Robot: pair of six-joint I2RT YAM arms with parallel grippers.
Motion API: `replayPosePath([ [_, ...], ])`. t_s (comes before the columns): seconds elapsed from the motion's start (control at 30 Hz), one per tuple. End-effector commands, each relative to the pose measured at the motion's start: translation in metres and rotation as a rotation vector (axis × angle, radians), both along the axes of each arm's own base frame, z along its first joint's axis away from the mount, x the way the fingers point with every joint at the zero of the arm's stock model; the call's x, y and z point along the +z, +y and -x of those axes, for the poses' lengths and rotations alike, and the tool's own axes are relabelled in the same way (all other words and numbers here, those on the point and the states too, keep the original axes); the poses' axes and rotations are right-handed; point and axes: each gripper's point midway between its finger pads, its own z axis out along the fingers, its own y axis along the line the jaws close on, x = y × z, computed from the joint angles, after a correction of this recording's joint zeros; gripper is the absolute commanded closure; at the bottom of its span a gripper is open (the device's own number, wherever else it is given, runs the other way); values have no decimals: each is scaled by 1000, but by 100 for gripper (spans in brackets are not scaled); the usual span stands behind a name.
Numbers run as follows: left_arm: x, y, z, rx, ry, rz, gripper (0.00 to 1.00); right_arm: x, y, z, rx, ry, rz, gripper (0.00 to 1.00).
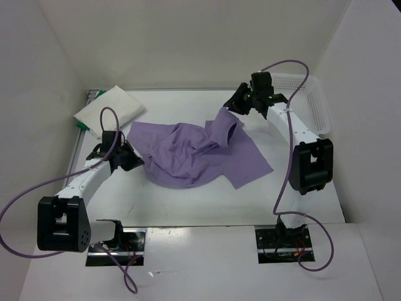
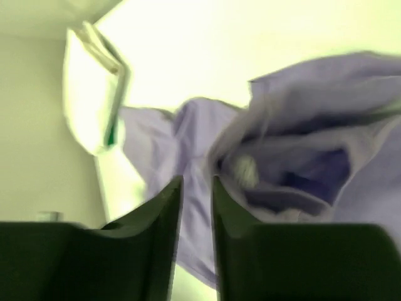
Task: Fold and stack the t-shirts
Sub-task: Flatten out the tshirt
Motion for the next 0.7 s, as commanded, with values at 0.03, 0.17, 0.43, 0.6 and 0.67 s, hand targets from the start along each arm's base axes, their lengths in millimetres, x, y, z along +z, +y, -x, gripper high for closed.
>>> replayPosePath([
  [0.03, 6, 9, -9, -1, -15, -35, 100, -15, -5, 15, -17, 39, 34, 58],
  [0.17, 3, -1, -8, -63, 0, -2, 100, -37, -86, 56, -195, 53, 198, 54],
  [0.43, 16, -3, -12, -110, -15, -7, 100, -136, -182, 152, -527, 303, 203, 65],
  [0.6, 19, -18, -9, -185, -15, 59, 100, -161, -193, 164, -588, 368, 252, 59],
  [0.67, 14, -24, -7, -213, 3, 84, 100, -172, -193, 167, -583, 406, 260, 59],
])
